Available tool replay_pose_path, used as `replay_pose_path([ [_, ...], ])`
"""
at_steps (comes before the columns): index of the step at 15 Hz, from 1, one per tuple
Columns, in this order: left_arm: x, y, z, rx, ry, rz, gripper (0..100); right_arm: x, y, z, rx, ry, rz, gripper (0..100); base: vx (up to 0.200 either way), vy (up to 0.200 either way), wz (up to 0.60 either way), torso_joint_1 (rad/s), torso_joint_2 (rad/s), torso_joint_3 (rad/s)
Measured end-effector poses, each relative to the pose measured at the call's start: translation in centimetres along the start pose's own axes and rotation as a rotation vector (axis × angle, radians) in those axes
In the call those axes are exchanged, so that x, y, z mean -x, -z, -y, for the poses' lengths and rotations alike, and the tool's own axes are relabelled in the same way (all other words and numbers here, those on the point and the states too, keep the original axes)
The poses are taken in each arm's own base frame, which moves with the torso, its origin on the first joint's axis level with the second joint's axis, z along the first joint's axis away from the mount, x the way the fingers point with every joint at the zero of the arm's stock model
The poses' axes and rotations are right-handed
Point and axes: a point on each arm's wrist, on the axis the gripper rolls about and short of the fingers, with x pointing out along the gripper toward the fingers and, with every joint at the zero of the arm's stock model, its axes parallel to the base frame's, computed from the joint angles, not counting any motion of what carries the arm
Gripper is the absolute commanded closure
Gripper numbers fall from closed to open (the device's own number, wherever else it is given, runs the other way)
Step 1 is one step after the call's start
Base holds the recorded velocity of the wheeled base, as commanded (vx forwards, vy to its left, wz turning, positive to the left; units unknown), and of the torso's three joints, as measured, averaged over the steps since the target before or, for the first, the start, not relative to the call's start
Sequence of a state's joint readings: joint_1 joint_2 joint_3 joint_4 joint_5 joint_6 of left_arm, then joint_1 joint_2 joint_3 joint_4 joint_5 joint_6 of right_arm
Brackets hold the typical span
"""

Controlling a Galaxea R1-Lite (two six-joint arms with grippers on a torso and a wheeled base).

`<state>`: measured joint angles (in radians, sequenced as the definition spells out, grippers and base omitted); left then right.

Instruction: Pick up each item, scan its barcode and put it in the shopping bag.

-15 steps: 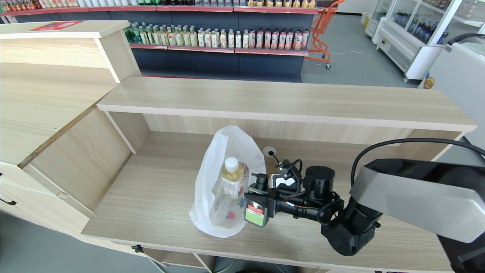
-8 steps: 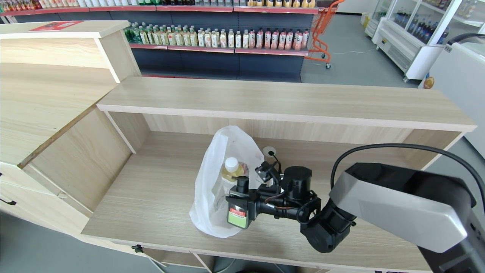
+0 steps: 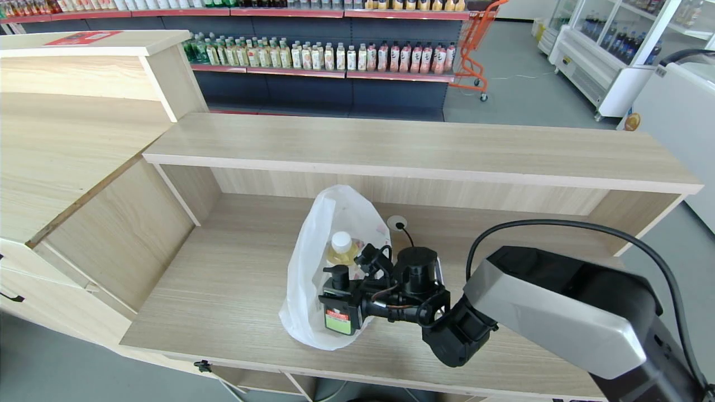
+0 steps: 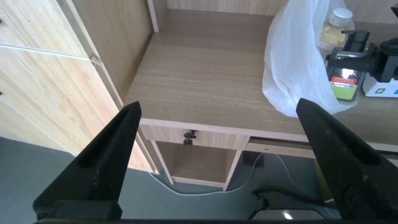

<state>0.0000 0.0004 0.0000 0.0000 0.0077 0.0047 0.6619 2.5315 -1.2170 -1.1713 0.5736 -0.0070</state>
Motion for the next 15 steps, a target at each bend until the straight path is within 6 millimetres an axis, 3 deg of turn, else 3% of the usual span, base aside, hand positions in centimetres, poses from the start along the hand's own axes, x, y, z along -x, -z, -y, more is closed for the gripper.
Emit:
replay_pose_path([
  [6, 0.0, 0.0, 0.0, 0.0, 0.0, 0.0, 0, -0.3, 1.3, 0.4, 0.134, 0.005, -0.022, 100, 0.0, 0.0, 0.0, 0.0, 0.0, 0.0],
  [7, 0.0, 0.0, 0.0, 0.0, 0.0, 0.0, 0, -0.3, 1.5, 0.4, 0.138, 0.004, -0.025, 0, 0.0, 0.0, 0.0, 0.0, 0.0, 0.0],
  [15, 0.0, 0.0, 0.0, 0.0, 0.0, 0.0, 0, 0.4, 0.6, 0.5, 0.001, 0.016, -0.004, 0, 0.0, 0.0, 0.0, 0.0, 0.0, 0.0],
])
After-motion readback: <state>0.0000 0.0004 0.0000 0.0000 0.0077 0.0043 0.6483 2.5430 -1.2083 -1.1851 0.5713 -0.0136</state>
